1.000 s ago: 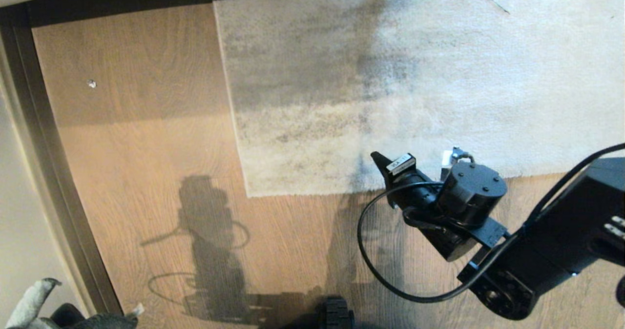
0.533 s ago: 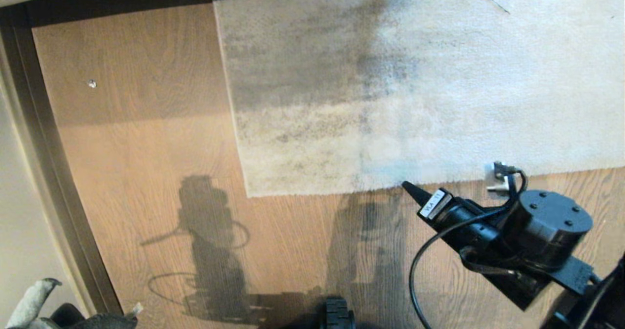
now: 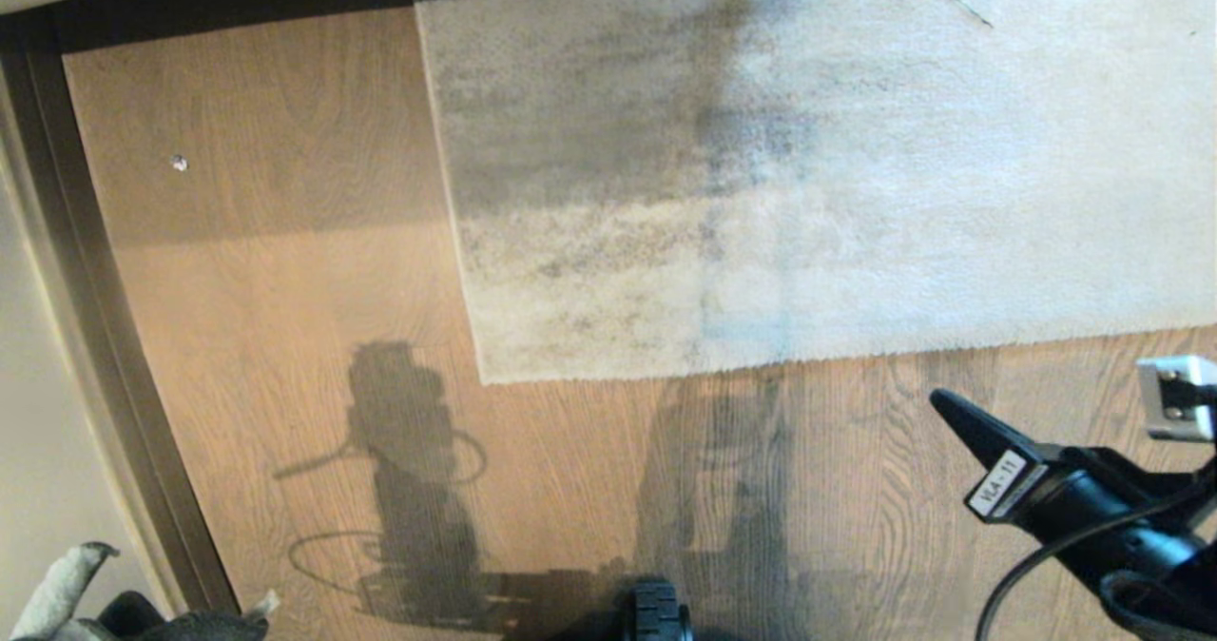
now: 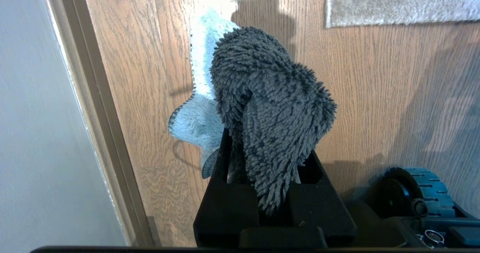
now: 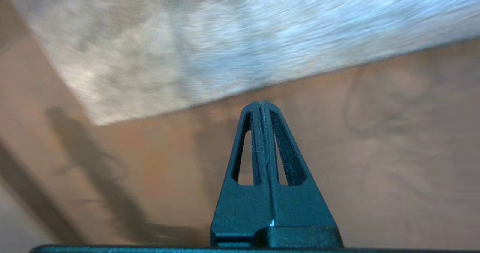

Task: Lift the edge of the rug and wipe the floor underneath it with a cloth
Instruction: Put down the rag

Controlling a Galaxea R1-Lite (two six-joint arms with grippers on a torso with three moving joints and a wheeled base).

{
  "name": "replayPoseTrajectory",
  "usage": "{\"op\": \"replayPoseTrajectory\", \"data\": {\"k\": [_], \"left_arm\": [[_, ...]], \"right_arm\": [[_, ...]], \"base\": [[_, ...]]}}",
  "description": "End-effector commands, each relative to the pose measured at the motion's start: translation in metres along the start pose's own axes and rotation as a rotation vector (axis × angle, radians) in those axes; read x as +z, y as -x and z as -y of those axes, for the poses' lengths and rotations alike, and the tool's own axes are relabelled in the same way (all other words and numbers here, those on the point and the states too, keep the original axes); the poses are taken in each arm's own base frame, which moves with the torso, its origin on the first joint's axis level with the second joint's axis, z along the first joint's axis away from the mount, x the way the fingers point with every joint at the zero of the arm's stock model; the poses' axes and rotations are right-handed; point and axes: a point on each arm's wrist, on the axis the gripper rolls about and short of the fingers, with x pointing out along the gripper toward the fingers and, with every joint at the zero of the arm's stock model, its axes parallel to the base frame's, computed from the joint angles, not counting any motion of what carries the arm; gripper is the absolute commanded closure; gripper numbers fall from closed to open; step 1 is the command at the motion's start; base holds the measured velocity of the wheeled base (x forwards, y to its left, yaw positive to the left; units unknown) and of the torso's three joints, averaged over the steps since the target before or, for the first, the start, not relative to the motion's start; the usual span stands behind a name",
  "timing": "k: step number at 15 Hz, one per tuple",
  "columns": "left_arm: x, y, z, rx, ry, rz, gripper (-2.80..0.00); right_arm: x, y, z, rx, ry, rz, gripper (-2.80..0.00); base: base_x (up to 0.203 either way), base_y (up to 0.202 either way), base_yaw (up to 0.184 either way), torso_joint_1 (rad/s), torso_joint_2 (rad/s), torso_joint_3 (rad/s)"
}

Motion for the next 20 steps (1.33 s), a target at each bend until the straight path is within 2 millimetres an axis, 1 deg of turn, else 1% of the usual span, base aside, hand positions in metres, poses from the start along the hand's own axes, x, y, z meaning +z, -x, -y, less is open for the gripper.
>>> {"op": "replayPoseTrajectory", "data": {"k": [1,5,7,9,10,11,13,15,18,20], "left_arm": [[0.0,0.0,0.0,0.0,0.001,0.001,0.0],[0.0,0.0,0.0,0.0,0.001,0.001,0.0],[0.0,0.0,0.0,0.0,0.001,0.001,0.0],[0.0,0.0,0.0,0.0,0.001,0.001,0.0],[0.0,0.0,0.0,0.0,0.001,0.001,0.0],[0.0,0.0,0.0,0.0,0.001,0.001,0.0],[0.0,0.0,0.0,0.0,0.001,0.001,0.0],[0.0,0.0,0.0,0.0,0.001,0.001,0.0],[0.0,0.0,0.0,0.0,0.001,0.001,0.0],[0.0,0.0,0.0,0.0,0.001,0.001,0.0]], "right_arm": [[0.023,0.027,0.008,-0.027,0.046,0.098,0.0],[0.034,0.065,0.03,-0.23,0.129,0.14,0.0],[0.036,0.092,0.037,-0.289,0.166,0.169,0.0],[0.031,0.124,0.045,-0.33,0.216,0.204,0.0],[0.024,0.14,0.049,-0.355,0.25,0.205,0.0],[0.015,0.15,0.054,-0.387,0.292,0.171,0.0],[-0.004,0.16,0.061,-0.405,0.37,0.047,0.0],[-0.014,0.161,0.062,-0.312,0.399,-0.058,0.0],[-0.023,0.161,0.06,-0.101,0.404,-0.167,0.0],[-0.031,0.163,0.062,-0.054,0.42,-0.257,0.0]], "base": [[0.0,0.0,0.0,0.0,0.0,0.0],[0.0,0.0,0.0,0.0,0.0,0.0],[0.0,0.0,0.0,0.0,0.0,0.0],[0.0,0.0,0.0,0.0,0.0,0.0],[0.0,0.0,0.0,0.0,0.0,0.0],[0.0,0.0,0.0,0.0,0.0,0.0],[0.0,0.0,0.0,0.0,0.0,0.0],[0.0,0.0,0.0,0.0,0.0,0.0],[0.0,0.0,0.0,0.0,0.0,0.0],[0.0,0.0,0.0,0.0,0.0,0.0]]}}
